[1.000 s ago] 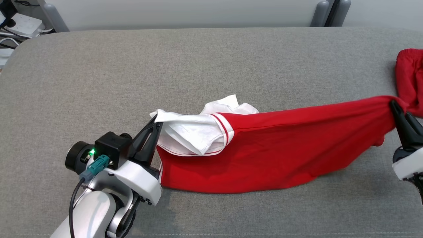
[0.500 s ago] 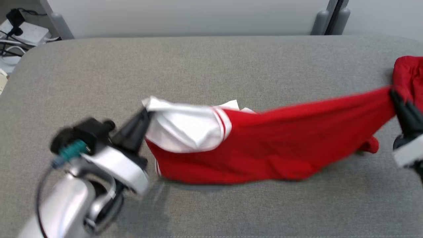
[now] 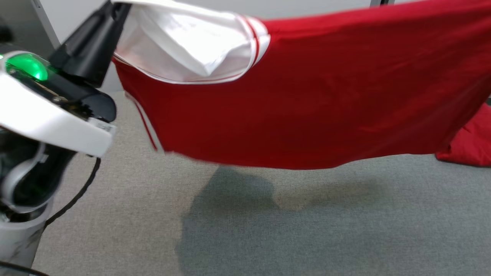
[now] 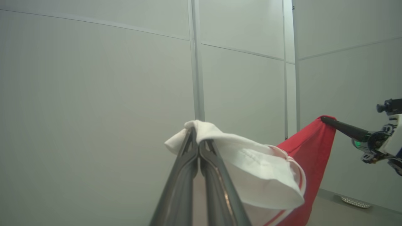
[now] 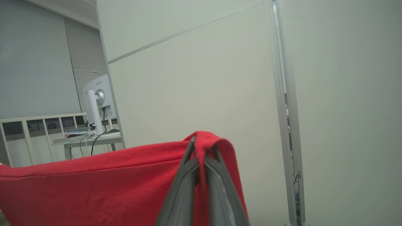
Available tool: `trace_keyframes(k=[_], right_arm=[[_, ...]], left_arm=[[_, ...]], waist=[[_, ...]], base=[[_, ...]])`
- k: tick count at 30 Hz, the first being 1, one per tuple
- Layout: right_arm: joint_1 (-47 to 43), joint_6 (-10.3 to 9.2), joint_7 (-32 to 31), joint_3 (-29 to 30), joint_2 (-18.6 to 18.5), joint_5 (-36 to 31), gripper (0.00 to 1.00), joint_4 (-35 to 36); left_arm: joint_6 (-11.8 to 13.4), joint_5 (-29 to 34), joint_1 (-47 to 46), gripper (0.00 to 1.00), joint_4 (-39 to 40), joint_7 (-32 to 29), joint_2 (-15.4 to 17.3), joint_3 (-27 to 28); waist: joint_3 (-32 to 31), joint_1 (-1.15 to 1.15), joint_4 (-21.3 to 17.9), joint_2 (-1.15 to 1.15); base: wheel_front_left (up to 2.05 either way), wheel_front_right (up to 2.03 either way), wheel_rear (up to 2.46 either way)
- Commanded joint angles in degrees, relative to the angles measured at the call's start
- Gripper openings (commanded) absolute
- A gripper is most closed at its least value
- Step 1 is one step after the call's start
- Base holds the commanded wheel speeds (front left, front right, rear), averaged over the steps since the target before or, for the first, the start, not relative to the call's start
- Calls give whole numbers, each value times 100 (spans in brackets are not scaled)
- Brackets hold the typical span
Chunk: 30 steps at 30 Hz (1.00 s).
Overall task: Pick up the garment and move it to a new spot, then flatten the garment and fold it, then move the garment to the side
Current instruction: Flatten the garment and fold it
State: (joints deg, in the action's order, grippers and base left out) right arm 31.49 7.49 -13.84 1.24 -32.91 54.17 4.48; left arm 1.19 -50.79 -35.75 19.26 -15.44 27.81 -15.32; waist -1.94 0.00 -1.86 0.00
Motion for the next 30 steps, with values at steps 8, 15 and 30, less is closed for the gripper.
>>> trace_keyframes(k=[8, 15, 30], right_arm=[[-292, 0, -1430, 801, -75, 477, 0, 792], [1561, 0, -1527, -737, 1206, -917, 0, -1616], [4591, 0, 2126, -1894, 1598, -3032, 0, -6827]], left_arm=[[454, -1025, -537, 0, 417, -910, 248, 491], [212, -327, -1275, 0, -2140, -396, -192, -92], [-857, 595, -3637, 0, -6728, 2353, -1647, -976]], waist=[[222, 0, -91, 0], [739, 0, -142, 0], [1262, 0, 322, 0]], base=[[0, 0, 0], [0, 0, 0], [0, 0, 0]])
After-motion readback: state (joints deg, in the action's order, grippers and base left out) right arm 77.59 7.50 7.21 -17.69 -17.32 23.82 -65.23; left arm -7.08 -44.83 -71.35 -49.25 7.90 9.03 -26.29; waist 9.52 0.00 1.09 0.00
